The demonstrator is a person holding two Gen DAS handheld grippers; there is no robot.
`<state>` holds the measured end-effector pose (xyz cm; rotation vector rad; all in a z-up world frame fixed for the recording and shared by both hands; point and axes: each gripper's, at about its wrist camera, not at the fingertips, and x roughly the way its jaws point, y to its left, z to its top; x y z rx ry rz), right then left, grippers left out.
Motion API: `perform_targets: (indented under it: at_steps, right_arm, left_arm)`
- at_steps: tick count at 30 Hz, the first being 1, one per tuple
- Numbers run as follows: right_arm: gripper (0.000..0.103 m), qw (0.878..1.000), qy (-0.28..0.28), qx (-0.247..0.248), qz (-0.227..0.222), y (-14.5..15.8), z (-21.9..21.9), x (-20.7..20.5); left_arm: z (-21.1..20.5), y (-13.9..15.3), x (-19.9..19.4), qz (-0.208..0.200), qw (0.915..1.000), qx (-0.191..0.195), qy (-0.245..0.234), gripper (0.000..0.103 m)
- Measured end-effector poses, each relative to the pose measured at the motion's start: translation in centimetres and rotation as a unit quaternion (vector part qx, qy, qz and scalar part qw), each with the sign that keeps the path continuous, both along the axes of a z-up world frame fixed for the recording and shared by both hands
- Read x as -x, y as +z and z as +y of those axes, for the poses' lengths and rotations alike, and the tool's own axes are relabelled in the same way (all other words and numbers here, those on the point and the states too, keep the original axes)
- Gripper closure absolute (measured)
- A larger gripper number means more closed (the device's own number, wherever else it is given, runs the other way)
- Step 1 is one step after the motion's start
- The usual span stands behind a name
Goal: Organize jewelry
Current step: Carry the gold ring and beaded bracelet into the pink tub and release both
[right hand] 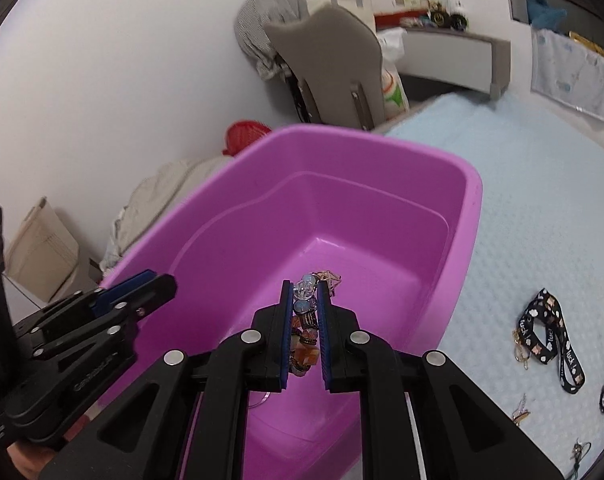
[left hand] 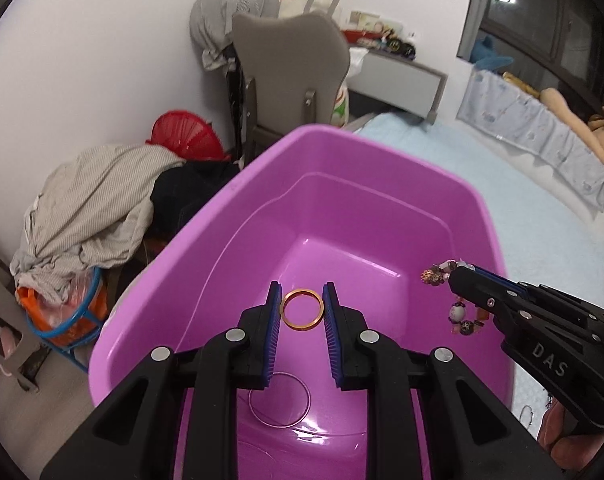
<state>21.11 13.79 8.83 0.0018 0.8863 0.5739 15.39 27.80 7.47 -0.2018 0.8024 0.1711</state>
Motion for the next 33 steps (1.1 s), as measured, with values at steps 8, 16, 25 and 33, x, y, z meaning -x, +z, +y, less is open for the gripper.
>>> perform_targets:
  at_steps: [8, 16, 25, 33]
  right_arm:
    - [0.091, 0.999, -0.01, 0.026, 0.017, -1.6, 0.8, -1.7]
    - [0.081, 0.999, -0.019, 0.046, 0.016, -1.7, 1.1, -2.3]
    - [0.073, 0.999, -0.018, 0.05, -0.002, -0.8, 0.6, -1.4]
    - [0.072, 0.999, -0.02, 0.043, -0.005, 0.1, 0.2, -0.5]
  left_arm:
    - [0.3, -1.6, -1.4, 0.041, 0.9991, -0.009, 0.01, 0.081]
    - [0.4, -1.9, -1.5, 0.066, 0.9975, -0.019, 0.02, 0.077]
    - [0.8, -0.8, -0.4, 0.042, 0.9978, -0.023, 0.045, 0.028]
    - [1.0, -0.4, 0.6, 0.038, 0.9975, -0.021, 0.055, 0.028]
